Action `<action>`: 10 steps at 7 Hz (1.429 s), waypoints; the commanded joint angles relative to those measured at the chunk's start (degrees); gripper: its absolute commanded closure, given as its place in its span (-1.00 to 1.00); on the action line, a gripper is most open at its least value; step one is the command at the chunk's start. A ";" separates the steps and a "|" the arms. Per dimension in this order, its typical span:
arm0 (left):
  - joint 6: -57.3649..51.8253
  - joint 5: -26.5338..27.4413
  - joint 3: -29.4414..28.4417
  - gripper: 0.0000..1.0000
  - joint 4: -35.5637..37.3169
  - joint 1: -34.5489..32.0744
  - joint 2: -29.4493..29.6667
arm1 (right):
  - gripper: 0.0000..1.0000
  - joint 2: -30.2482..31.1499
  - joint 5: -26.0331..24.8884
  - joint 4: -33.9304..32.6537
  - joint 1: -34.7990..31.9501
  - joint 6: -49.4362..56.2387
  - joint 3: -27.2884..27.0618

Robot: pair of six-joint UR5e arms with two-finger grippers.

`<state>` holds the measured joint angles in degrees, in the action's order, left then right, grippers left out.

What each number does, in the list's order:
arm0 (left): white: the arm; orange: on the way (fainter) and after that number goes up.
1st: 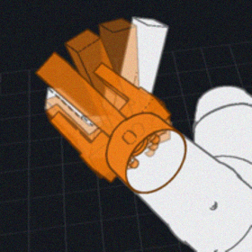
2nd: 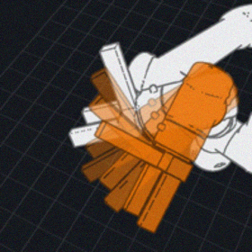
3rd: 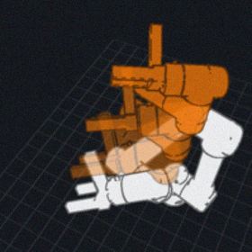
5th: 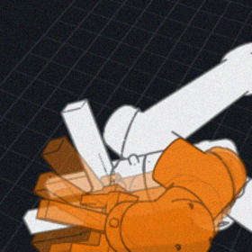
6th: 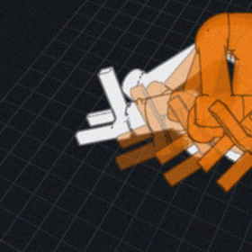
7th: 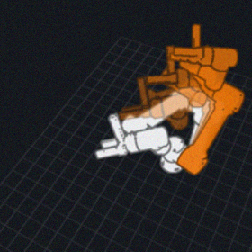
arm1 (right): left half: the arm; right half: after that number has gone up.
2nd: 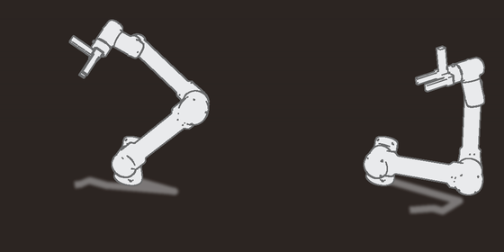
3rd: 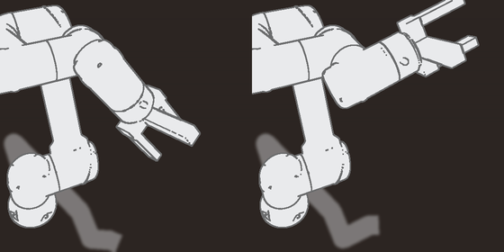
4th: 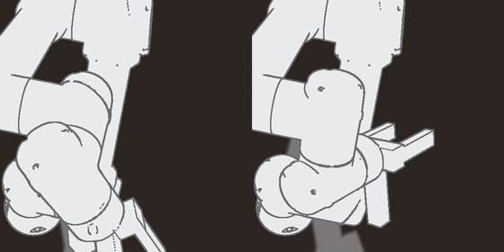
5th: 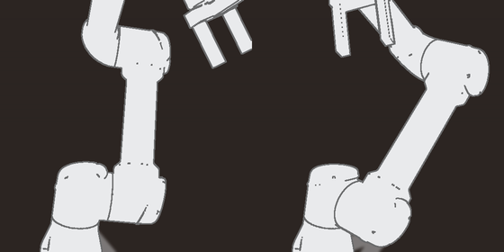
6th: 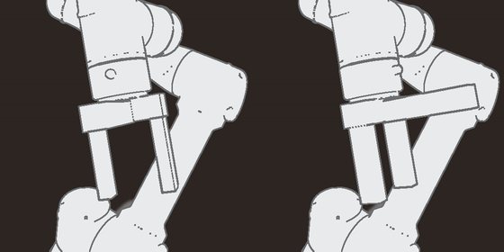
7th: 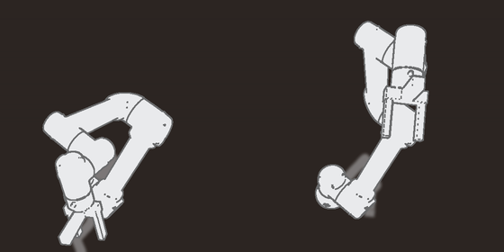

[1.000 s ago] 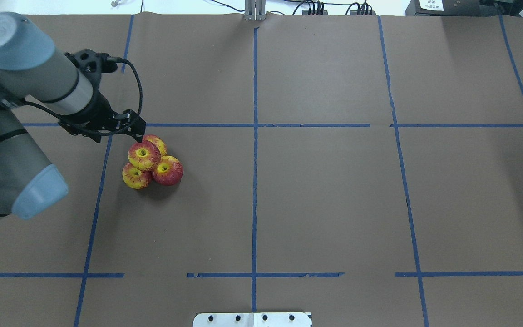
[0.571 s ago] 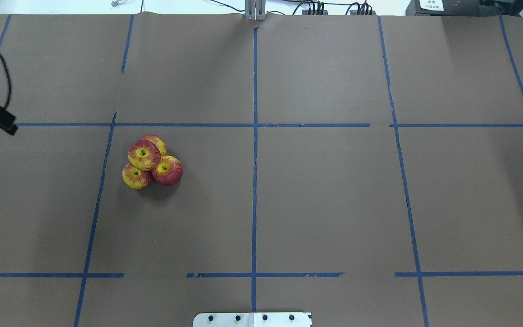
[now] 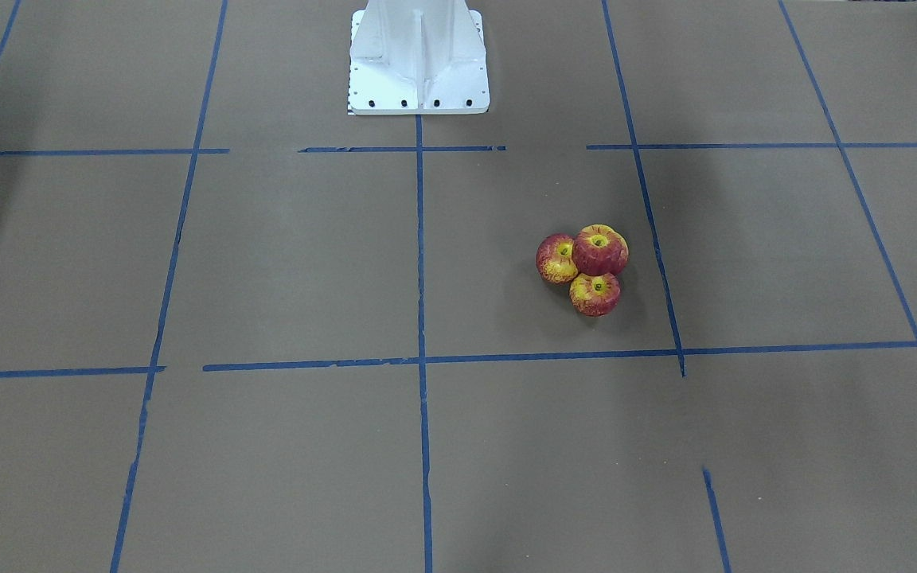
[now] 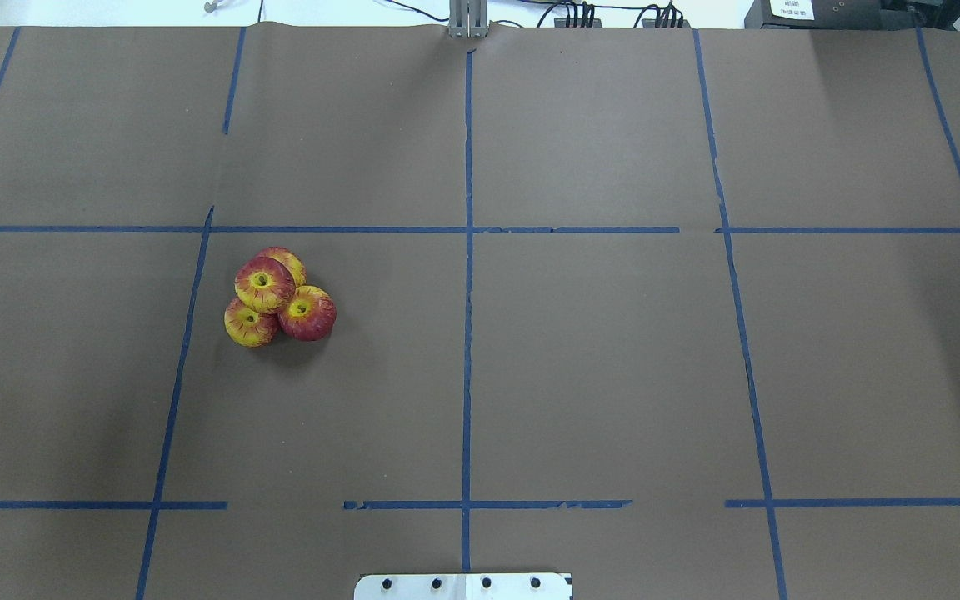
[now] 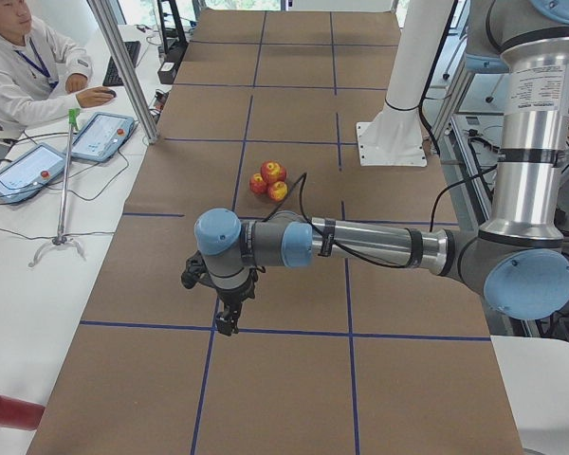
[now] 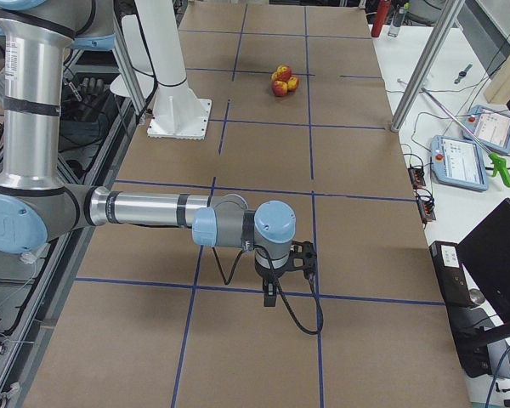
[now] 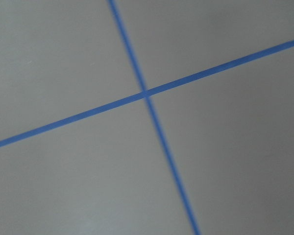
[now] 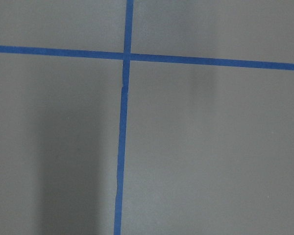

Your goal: Stack apples

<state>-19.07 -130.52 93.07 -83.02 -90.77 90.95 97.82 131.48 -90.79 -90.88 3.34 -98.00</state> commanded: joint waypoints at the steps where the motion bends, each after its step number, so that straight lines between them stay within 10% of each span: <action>1: 5.32 -0.17 -0.69 -1.00 -0.03 -0.99 -0.16 | -1.00 0.00 0.00 0.00 0.00 0.00 0.00; 10: 10.72 -0.18 -0.34 -1.00 -2.49 -0.90 0.01 | -1.00 0.00 0.00 0.00 0.00 0.00 0.00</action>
<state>-8.21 -130.69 92.66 -85.49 -91.67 90.92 97.82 131.48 -90.79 -90.88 3.34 -98.00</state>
